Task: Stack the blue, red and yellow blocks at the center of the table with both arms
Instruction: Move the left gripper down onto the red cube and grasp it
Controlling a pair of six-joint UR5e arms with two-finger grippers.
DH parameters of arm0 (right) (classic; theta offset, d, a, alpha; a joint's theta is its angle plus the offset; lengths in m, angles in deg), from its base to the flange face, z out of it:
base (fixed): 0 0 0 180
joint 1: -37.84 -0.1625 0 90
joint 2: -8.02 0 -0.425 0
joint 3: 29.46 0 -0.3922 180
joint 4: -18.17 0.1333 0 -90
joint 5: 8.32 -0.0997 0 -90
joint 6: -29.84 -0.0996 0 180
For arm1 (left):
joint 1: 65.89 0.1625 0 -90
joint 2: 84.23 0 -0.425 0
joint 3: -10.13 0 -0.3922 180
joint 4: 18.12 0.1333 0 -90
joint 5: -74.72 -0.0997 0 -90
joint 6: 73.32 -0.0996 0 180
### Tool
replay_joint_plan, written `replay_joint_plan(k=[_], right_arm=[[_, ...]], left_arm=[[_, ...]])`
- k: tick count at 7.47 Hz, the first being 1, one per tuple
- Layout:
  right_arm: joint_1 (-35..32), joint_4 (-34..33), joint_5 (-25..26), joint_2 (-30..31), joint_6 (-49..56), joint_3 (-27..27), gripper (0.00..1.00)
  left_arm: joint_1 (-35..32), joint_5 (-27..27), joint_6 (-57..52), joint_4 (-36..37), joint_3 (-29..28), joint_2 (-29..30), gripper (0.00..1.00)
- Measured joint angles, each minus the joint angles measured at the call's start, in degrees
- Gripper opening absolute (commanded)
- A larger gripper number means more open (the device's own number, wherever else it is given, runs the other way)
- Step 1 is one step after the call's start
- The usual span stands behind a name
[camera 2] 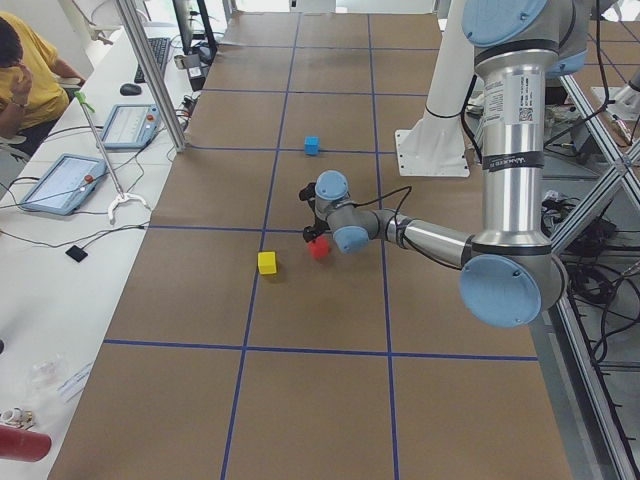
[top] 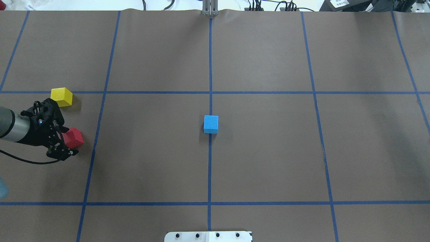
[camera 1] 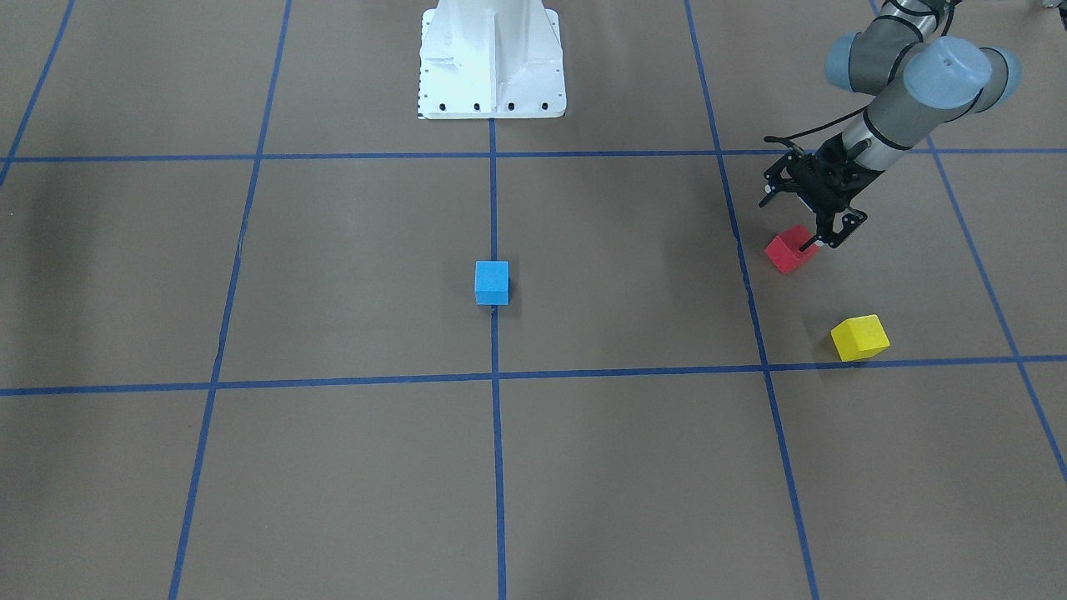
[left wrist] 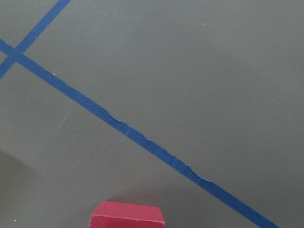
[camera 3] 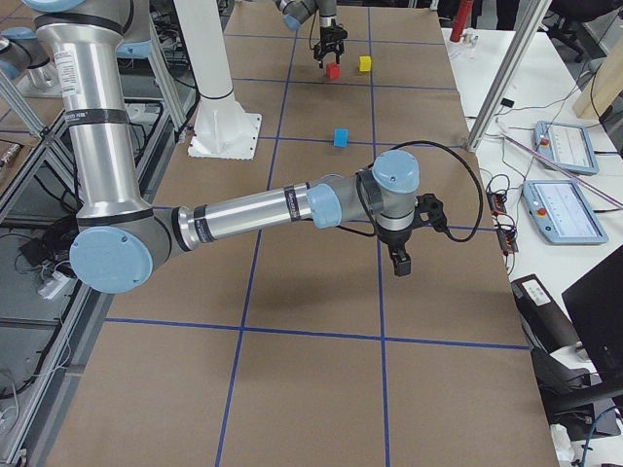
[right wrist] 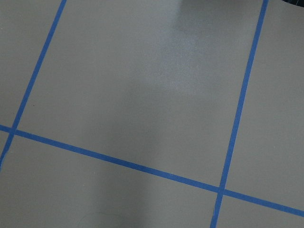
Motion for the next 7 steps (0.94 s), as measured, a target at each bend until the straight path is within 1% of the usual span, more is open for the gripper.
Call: replay_joint_plan(k=[4,7], right_arm=[[0.00,0.02,0.01,0.02,-0.15,-0.03,1.00],[0.00,0.08,0.09,0.09,-0.32,0.02,1.00]], left_arm=[[-1.64,0.12,0.00,0.38,-0.59,0.09,0.99],[-2.08,-0.45,0.00,0.41,-2.79,0.67,0.99]])
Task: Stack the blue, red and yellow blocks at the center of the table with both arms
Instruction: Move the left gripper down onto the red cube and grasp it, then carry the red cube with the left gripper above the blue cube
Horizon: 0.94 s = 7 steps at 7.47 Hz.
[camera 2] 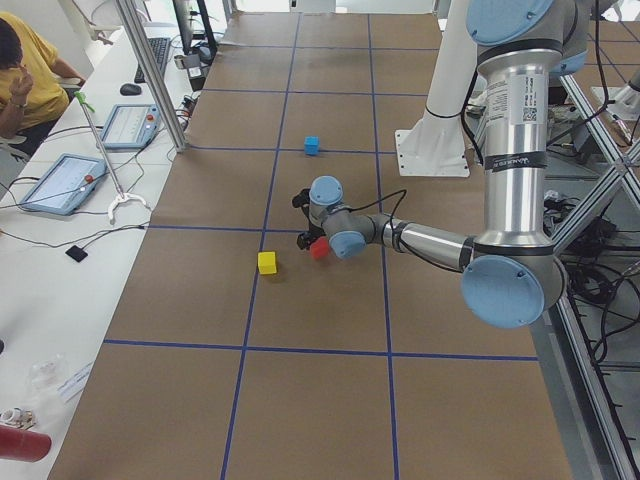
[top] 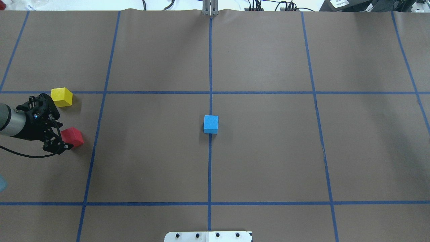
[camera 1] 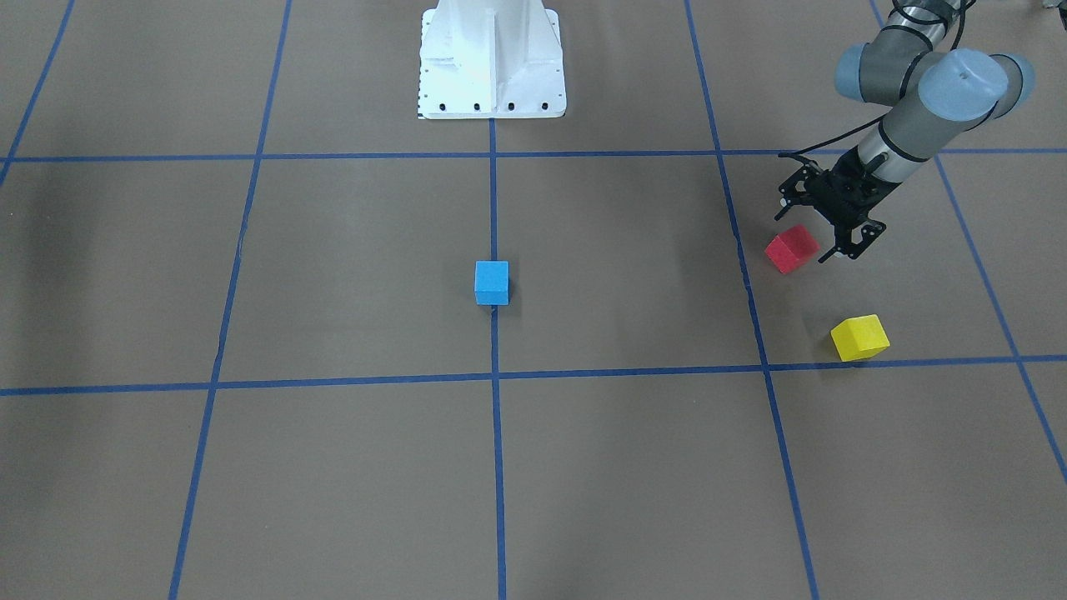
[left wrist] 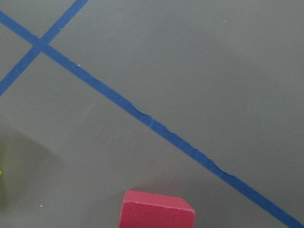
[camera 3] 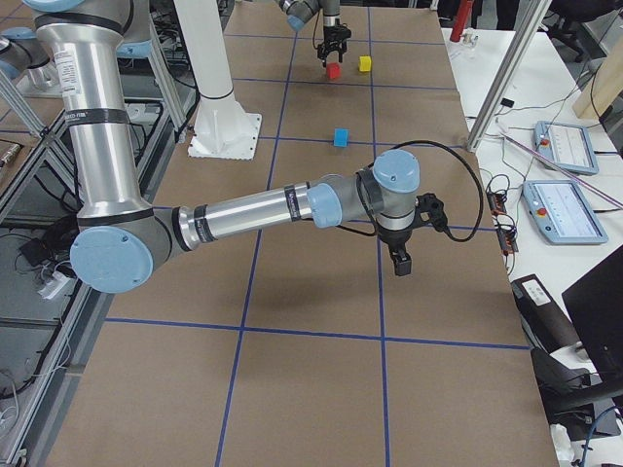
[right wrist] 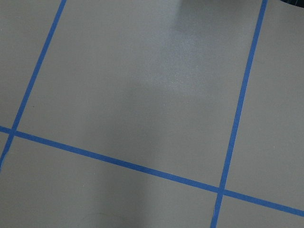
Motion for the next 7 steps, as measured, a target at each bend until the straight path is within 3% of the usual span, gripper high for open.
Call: replay_joint_plan(k=[2,3,5,6,7], right_arm=[[0.00,0.00,0.08,0.06,0.00,0.17,1.00],[0.00,0.00,0.09,0.08,0.04,0.25,1.00],[0.00,0.01,0.09,0.15,0.07,0.32,1.00],[0.00,0.01,0.12,0.16,0.07,0.32,1.00],[0.00,0.01,0.15,0.20,0.09,0.32,1.00]], left_arm=[[0.19,-0.07,0.00,-0.03,-1.01,0.67,0.99],[0.26,-0.11,0.00,-0.06,-2.01,1.32,0.91],[0.32,-0.76,0.00,-0.21,-3.58,2.08,0.15],[0.31,-1.62,0.04,-0.27,-3.64,2.03,0.00],[0.22,-1.86,0.26,-0.28,-2.98,1.80,0.00]])
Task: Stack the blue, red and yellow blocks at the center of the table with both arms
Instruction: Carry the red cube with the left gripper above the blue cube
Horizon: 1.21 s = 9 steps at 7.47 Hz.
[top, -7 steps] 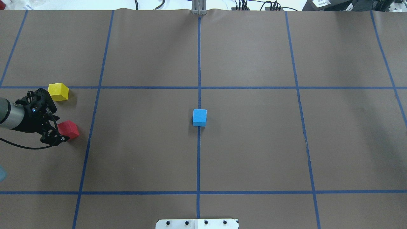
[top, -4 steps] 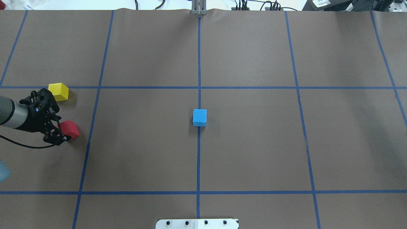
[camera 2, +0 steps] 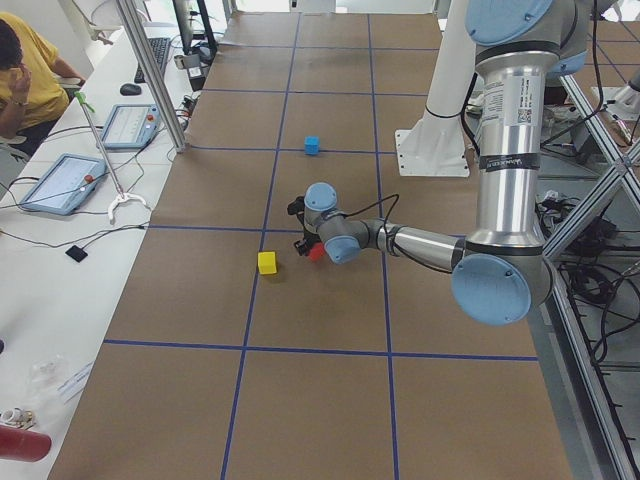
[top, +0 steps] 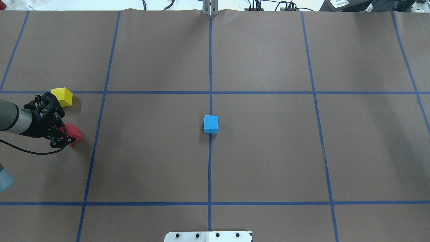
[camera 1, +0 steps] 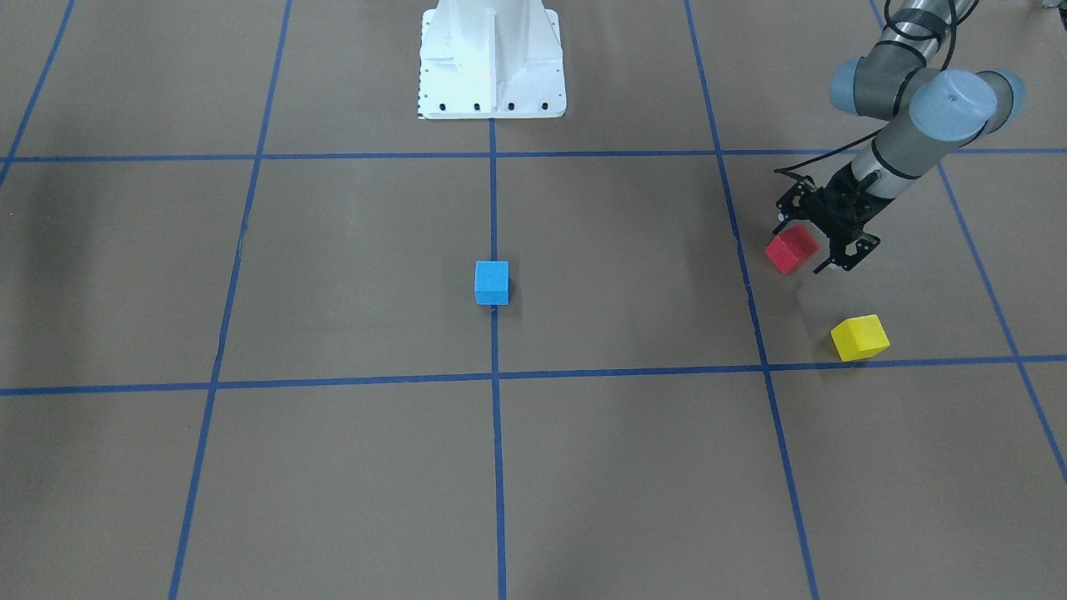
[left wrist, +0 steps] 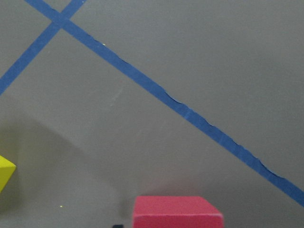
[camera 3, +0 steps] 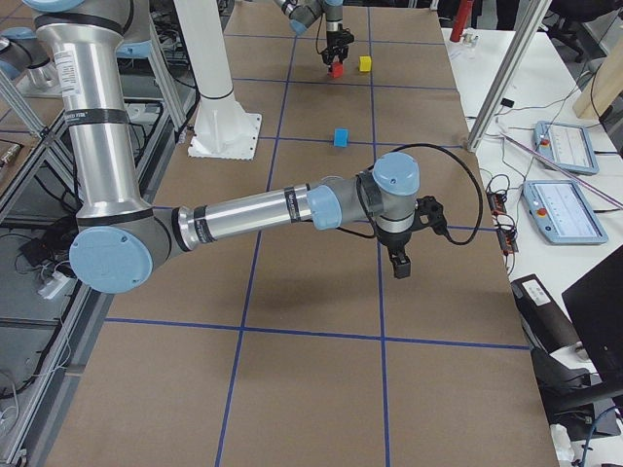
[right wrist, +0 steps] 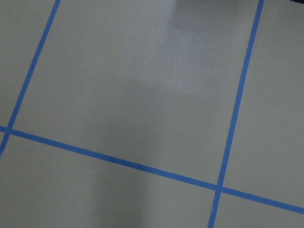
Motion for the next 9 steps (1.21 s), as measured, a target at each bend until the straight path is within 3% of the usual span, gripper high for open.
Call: replay_joint_plan(k=[2,4,7,9], right_arm=[[0.00,-0.07,-0.03,0.16,0.00,0.12,1.00],[0.00,-0.35,-0.11,0.48,-0.24,0.21,1.00],[-0.06,-0.39,-0.11,1.31,-0.29,0.22,1.00],[-0.37,-0.45,-0.21,2.18,-0.09,0.17,1.00]], left_arm=[[-0.97,2.21,2.44,1.82,3.28,-0.15,0.00],[-3.12,3.85,17.33,9.26,8.73,3.27,0.00],[-2.47,1.34,43.90,31.28,13.35,20.54,0.00],[3.90,-4.53,54.42,44.87,11.96,34.23,0.00]])
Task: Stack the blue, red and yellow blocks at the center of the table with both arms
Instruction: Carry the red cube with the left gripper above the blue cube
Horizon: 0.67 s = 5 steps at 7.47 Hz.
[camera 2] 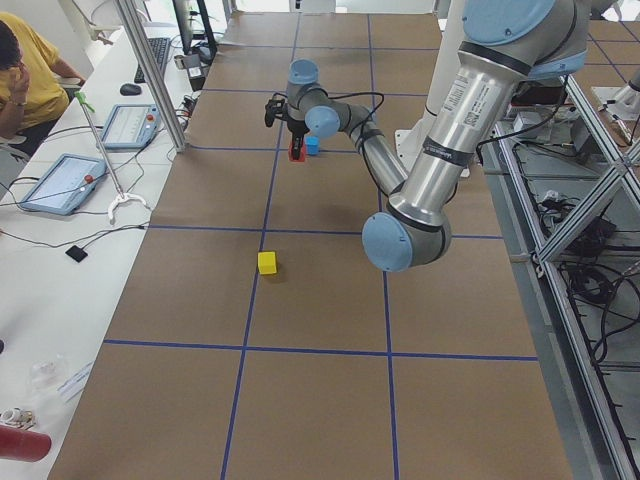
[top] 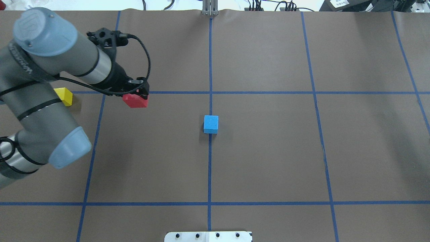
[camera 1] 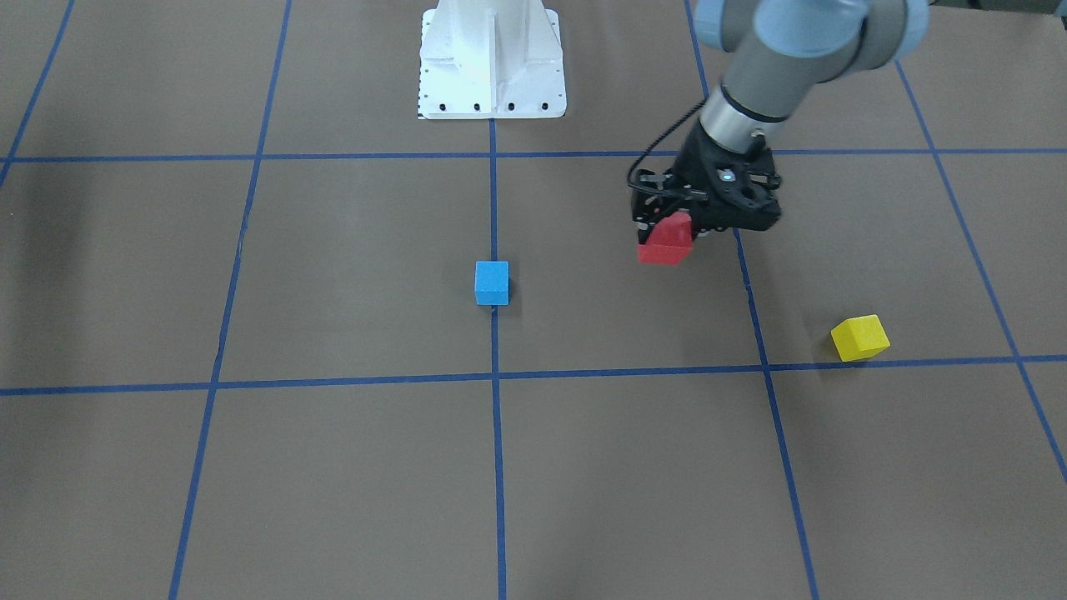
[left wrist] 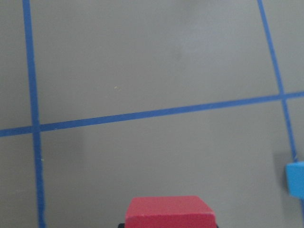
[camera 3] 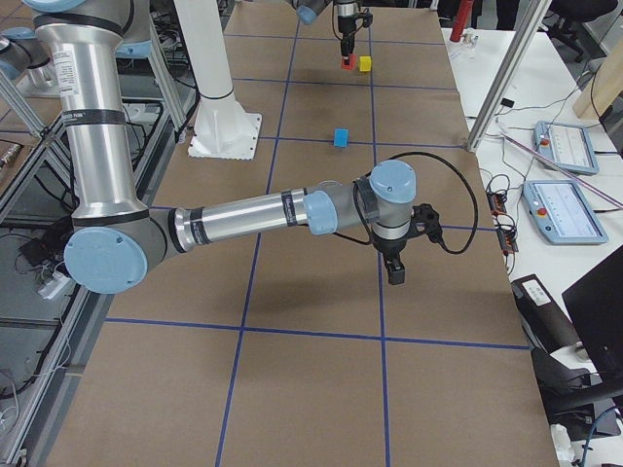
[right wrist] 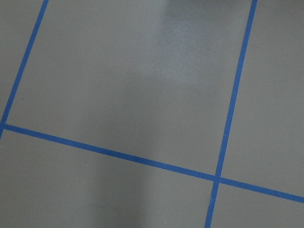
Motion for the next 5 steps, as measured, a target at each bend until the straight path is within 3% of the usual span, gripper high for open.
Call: replay_joint_plan(k=[3,5], right_arm=[[-0.76,0.09,0.03,0.73,0.23,-0.02,1.00],[-0.91,0.05,0.08,0.83,0.23,0.04,1.00]], left_arm=[[8.34,-6.10,5.86,3.91,-13.70,16.78,0.00],[11.86,-10.31,6.08,3.02,-20.48,20.72,0.00]])
